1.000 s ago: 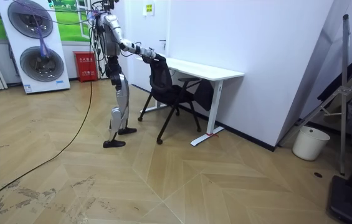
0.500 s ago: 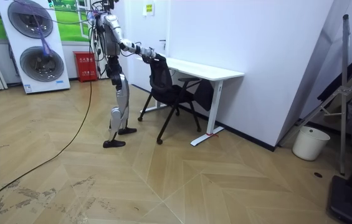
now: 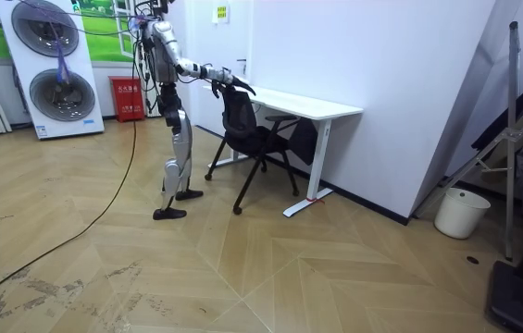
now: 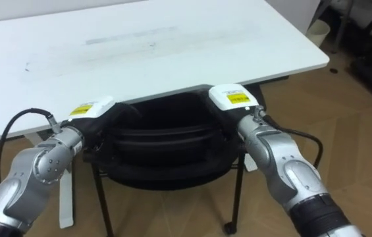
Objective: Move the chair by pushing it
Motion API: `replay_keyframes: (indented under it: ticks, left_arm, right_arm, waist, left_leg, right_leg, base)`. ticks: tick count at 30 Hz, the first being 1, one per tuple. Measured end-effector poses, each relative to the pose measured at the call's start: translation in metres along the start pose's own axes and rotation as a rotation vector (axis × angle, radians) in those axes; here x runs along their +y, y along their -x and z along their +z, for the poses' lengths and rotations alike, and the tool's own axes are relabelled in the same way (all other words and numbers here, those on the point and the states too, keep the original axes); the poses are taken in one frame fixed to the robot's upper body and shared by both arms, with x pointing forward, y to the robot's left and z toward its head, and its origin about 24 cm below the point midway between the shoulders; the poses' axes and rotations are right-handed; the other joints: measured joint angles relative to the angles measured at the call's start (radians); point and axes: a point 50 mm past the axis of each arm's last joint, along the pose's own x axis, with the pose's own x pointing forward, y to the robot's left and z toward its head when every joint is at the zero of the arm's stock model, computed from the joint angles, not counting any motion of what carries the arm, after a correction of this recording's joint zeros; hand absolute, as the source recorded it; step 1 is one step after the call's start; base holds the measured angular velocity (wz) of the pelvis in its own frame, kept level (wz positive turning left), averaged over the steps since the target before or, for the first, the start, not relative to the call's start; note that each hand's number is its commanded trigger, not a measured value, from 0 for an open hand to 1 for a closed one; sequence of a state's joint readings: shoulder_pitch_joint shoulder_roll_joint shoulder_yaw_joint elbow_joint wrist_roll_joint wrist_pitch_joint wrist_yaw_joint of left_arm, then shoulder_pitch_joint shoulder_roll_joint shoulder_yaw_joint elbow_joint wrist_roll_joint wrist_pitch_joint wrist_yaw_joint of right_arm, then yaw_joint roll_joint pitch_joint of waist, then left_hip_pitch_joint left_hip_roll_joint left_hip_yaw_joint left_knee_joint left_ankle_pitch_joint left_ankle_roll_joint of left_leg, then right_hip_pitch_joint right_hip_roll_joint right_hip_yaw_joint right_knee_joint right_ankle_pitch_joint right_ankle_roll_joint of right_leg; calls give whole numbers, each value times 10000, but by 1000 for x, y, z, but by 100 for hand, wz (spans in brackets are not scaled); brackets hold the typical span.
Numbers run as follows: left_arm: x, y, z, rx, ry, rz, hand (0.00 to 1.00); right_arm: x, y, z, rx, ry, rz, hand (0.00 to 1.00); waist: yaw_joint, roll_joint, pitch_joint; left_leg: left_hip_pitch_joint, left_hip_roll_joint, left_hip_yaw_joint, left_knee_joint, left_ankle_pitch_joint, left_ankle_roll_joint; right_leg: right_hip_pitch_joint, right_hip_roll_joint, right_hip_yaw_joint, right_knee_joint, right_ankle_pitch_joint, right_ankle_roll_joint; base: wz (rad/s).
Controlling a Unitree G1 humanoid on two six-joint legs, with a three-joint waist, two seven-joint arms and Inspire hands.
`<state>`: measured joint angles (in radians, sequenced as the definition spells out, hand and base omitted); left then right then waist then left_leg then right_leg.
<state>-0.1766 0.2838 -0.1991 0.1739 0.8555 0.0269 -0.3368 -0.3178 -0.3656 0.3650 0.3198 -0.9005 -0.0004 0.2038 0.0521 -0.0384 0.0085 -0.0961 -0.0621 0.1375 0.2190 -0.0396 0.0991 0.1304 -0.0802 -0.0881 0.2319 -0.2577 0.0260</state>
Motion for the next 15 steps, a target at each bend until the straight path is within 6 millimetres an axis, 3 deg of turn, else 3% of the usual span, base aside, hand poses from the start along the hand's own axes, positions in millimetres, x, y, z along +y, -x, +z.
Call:
replay_keyframes:
  ticks: [7,15]
  left_arm:
    - [0,0,-1,82,23,-148,0]
    - [1,1,1,26,18,-174,0]
  right_arm:
    - [-4,0,3,-40,-73,71,0]
    - [-6,0,2,15,-553,189,0]
  waist:
    - [-147,143,17]
    - [-170,139,25]
  left_leg:
    - [50,-19,-2,-89,2,-2]
    - [58,-28,-1,-136,8,-9]
  right_leg:
    - [60,-5,-4,-128,30,-3]
    - [78,-6,-4,-208,37,-9]
  base:
    - [0]
    - [0]
